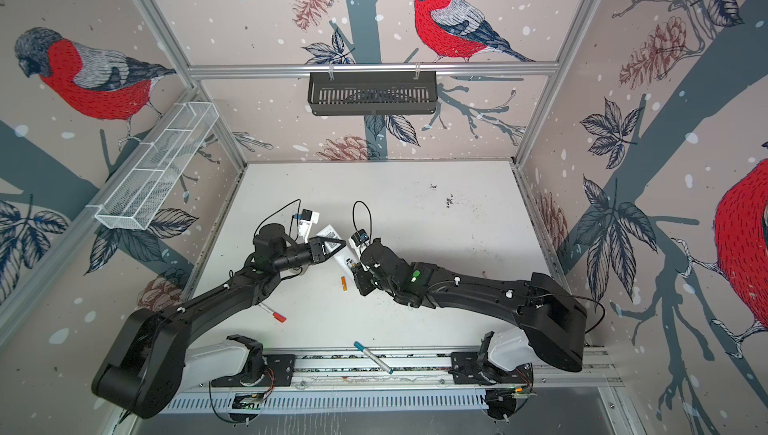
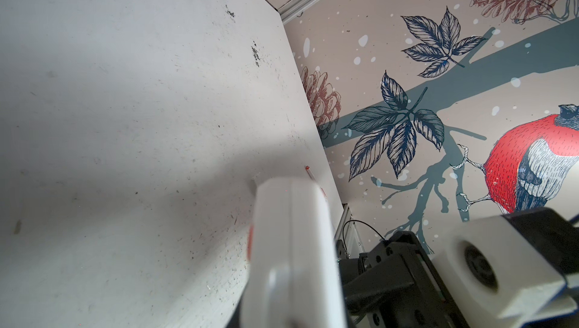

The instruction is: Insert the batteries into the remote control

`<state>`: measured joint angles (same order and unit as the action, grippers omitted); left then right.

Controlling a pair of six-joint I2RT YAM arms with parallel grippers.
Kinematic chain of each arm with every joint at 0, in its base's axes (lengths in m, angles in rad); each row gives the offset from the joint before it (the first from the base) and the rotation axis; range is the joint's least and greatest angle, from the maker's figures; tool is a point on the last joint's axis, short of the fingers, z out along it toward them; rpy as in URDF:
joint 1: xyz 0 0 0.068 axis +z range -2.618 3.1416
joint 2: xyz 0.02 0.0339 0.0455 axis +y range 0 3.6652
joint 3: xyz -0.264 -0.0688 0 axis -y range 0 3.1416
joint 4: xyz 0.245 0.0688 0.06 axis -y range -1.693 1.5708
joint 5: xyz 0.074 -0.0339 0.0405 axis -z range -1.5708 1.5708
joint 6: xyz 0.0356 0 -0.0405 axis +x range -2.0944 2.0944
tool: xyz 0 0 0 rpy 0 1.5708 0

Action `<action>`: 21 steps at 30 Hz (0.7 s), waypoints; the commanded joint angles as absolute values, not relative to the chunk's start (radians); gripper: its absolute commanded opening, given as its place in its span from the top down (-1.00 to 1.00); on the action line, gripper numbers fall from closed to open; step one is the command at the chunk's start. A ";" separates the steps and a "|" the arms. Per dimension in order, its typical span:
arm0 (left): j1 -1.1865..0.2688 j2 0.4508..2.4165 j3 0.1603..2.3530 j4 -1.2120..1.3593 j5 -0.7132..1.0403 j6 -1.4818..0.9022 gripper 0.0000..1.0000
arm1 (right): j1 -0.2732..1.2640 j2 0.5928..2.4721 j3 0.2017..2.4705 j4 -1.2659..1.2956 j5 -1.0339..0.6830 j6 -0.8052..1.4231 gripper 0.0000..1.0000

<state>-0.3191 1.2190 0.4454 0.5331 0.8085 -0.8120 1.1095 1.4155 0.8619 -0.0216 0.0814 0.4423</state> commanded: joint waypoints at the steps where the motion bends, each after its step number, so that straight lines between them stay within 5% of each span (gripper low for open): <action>1: -0.313 1.213 0.449 0.561 0.818 -0.804 1.00 | 1.113 1.420 0.867 -0.049 0.091 0.449 0.57; 21: -0.307 1.210 0.445 0.583 0.850 -0.824 1.00 | 1.119 1.447 0.882 -0.074 0.169 0.449 0.82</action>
<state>-0.3096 1.2179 0.4454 0.5255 0.7994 -0.8070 1.1191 1.4429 0.8768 -0.0532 0.1272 0.4458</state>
